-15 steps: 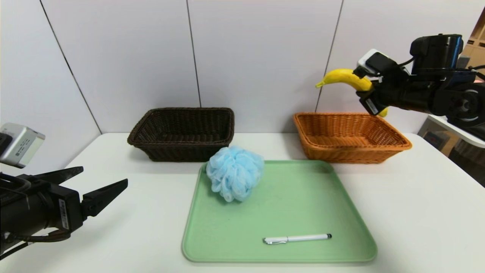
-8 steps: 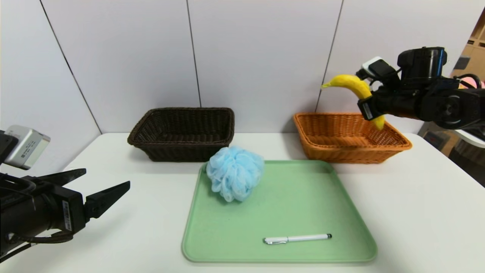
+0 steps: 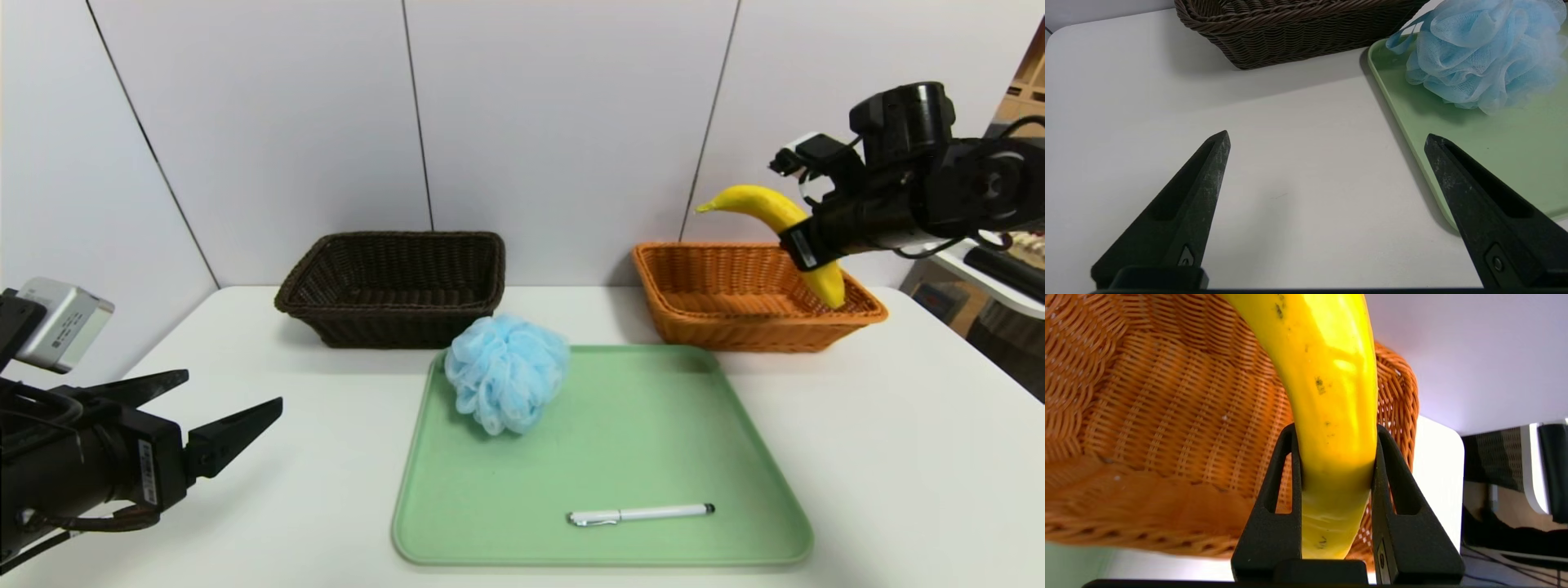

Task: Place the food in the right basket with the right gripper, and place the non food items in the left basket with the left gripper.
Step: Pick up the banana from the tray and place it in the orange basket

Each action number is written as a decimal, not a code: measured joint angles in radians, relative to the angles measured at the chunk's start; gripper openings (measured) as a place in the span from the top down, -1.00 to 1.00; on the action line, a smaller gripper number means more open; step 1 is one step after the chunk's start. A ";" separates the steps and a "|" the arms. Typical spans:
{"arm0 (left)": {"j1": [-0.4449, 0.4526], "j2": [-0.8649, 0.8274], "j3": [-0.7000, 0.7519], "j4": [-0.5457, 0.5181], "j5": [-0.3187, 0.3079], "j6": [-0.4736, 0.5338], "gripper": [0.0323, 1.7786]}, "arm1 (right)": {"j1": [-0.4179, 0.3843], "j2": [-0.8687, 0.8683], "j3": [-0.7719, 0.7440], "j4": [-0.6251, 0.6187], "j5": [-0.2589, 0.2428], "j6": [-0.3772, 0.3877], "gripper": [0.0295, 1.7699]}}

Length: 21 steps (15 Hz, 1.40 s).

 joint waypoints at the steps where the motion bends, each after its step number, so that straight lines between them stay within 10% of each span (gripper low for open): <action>1: -0.003 -0.001 0.004 0.000 0.000 0.000 -0.90 | 0.002 0.001 -0.037 0.069 0.001 0.012 0.51; 21: -0.007 0.008 0.027 -0.006 0.001 -0.002 -0.90 | -0.018 0.175 -0.327 0.243 0.065 -0.088 0.51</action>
